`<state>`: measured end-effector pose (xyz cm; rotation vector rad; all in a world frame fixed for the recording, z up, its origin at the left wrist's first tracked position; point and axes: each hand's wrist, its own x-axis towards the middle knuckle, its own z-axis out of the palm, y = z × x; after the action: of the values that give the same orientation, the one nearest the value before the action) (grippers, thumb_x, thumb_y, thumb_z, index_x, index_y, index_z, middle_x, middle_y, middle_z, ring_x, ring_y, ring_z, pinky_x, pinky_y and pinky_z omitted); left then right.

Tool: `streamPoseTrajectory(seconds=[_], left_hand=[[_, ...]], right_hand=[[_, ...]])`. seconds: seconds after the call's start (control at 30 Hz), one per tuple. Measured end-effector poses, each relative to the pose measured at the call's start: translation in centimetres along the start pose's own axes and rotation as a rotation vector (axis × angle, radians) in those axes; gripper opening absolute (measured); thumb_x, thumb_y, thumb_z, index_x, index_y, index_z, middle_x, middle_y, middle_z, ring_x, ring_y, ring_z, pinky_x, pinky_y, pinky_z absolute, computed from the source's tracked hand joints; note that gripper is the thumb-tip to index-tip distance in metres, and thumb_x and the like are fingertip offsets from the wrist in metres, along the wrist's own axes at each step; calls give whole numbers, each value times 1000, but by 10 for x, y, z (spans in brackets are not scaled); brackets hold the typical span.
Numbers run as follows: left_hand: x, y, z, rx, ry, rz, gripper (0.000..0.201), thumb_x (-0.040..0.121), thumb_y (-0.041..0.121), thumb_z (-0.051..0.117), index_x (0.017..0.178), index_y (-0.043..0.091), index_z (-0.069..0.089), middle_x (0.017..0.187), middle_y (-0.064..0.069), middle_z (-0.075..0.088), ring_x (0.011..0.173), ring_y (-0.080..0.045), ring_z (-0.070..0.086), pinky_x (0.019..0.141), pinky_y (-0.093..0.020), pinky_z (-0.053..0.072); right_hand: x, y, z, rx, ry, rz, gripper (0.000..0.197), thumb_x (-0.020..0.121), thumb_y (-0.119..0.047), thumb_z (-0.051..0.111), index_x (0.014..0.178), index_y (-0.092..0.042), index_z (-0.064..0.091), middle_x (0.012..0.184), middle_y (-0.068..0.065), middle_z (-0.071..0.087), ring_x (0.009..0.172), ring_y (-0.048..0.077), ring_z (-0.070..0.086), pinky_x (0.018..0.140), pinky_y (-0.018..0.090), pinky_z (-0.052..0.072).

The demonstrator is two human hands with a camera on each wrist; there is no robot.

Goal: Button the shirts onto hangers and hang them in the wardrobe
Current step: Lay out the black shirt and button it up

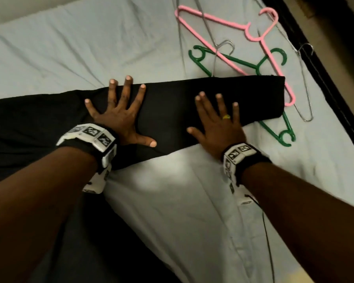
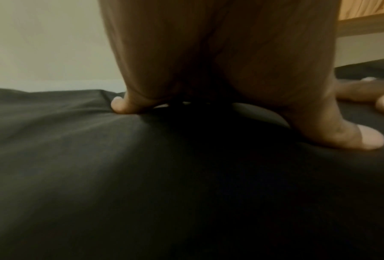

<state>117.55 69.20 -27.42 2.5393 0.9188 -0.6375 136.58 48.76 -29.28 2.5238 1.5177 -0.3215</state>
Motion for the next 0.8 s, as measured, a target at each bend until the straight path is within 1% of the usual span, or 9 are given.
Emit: streamPoseTrajectory(seconds=[0.1, 0.17, 0.27, 0.4, 0.53, 0.6, 0.67, 0.73, 0.8], left_hand=[[2, 3, 2, 2, 3, -24, 150, 39, 102, 55, 150, 47, -29, 160, 11, -39, 149, -29, -32, 101, -88, 1], [-6, 4, 1, -3, 4, -42, 144, 52, 96, 61, 153, 41, -26, 161, 8, -37, 149, -31, -31, 105, -84, 0], [-47, -1, 7, -97, 170, -129, 114, 85, 64, 63, 160, 25, -14, 166, 1, -27, 151, -31, -27, 116, -72, -2], [-162, -1, 71, -141, 427, -270, 95, 92, 57, 49, 160, 2, 11, 168, -19, 0, 155, -40, -2, 121, -62, 9], [-289, 58, 163, -185, 169, -32, 117, 67, 61, 75, 156, 4, 25, 165, -18, 20, 154, -37, 7, 118, -63, 21], [-334, 88, 194, -201, -13, 73, 121, 55, 64, 79, 155, 12, 33, 165, -9, 27, 154, -30, 15, 115, -60, 24], [-363, 104, 217, -210, -123, 125, 118, 47, 66, 78, 150, 19, 44, 162, -4, 36, 150, -26, 26, 113, -61, 31], [-382, 107, 235, -219, -169, 146, 114, 45, 68, 77, 147, 23, 50, 160, -1, 38, 149, -26, 28, 111, -63, 32], [-395, 105, 251, -187, -184, 194, 118, 46, 72, 75, 150, 26, 46, 163, 1, 34, 149, -27, 30, 110, -66, 37]], right_hand=[[2, -25, -8, -16, 54, 94, 75, 98, -57, 18, 160, -20, 1, 168, 2, -4, 154, 30, -5, 119, 61, -6], [-2, -72, -6, -5, 85, -70, 72, 95, -52, 22, 160, -24, 8, 168, 3, 3, 154, 31, 2, 118, 64, 0], [-5, -101, 2, -12, -3, -256, 70, 94, -55, 24, 159, -35, 7, 169, -3, 3, 154, 29, 6, 117, 67, 5], [-5, -65, 8, 1, -3, 9, 67, 102, -55, 23, 159, -31, -1, 168, 0, -5, 154, 34, -2, 114, 73, -1], [-26, -83, -17, -3, 68, 27, 72, 98, -32, 51, 158, -9, 17, 166, 15, 10, 153, 37, 9, 114, 71, -4], [-57, -108, -29, 137, 143, -58, 58, 96, -25, 51, 150, -9, 38, 150, 21, 44, 141, 37, 39, 118, 62, 9], [-105, -128, -36, 360, 188, -89, 33, 98, -26, 48, 124, -13, 61, 100, 19, 70, 97, 40, 66, 97, 52, 44], [-163, -135, -28, 470, 31, -21, 18, 101, -33, 51, 97, -19, 62, 78, 13, 67, 76, 40, 64, 70, 42, 48], [-223, -135, -5, 464, -154, 59, 30, 97, -47, 53, 83, -21, 55, 76, 7, 65, 75, 37, 63, 62, 37, 44]])
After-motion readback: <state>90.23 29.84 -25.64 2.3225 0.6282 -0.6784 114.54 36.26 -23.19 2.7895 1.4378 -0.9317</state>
